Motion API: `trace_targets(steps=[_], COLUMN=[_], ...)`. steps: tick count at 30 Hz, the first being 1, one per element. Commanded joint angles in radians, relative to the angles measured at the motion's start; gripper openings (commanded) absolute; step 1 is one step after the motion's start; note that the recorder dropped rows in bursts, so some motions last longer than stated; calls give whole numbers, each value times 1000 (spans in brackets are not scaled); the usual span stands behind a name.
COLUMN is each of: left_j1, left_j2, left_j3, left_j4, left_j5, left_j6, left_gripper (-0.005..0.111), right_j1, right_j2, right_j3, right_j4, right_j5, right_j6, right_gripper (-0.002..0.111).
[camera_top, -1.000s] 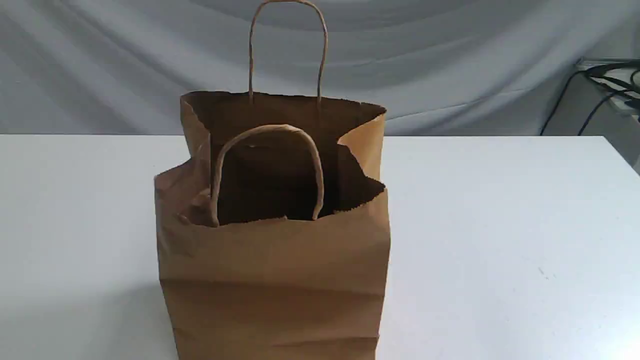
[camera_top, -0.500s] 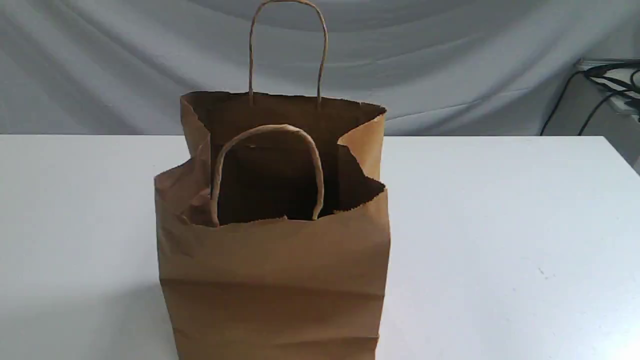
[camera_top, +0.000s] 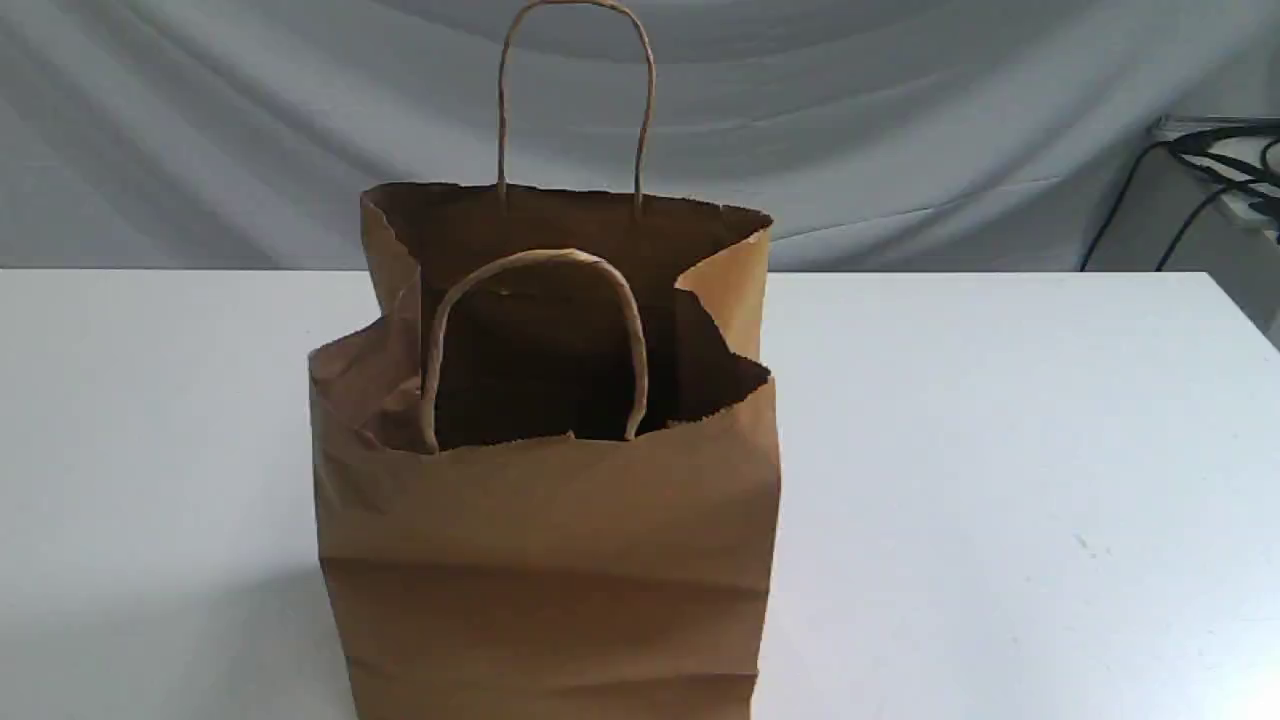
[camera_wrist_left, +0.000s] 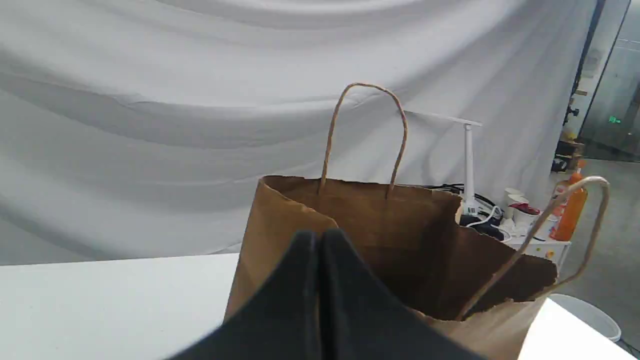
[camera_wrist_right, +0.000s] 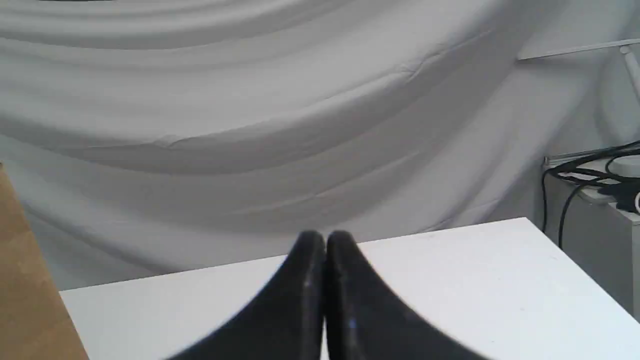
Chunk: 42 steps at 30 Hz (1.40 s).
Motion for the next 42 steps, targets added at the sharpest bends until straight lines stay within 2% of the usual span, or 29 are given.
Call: trace_targets(steps=[1,12,17,20,26,30,35,37,42], left_j1=[-5,-5,2,95,314,411,438,438,437], left_j2=[-7,-6,-20,-40,-127,-232,-309,-309,-309], left_j3=[4,4,6,37,139,222,327,329,329], left_j4=[0,8,261,289,179,177,172,172,172], left_j5=[-2,-2,20,20,36,24,-29,-81,-51], left_j6=[-10,-3,29,13,-32,-36,-36,-47,-65], left_gripper=[0,0,0,0,0,0,0,0,0], right_j1=[1,1,1,1,1,1,1,1,1], right_j2=[-6,-6,-6,-6,-6,-6,-6,-6,-6], right_j3=[3,3,3,3,3,3,3,3,3], right_j4=[5,5,5,5,5,5,5,5,5], right_j5=[5,5,5,5,0,0,0,0,5], right_j6=[-4,-9,-9,-9,-6,-6,-6,-6,-8], right_gripper=[0,0,0,0,0,0,0,0,0])
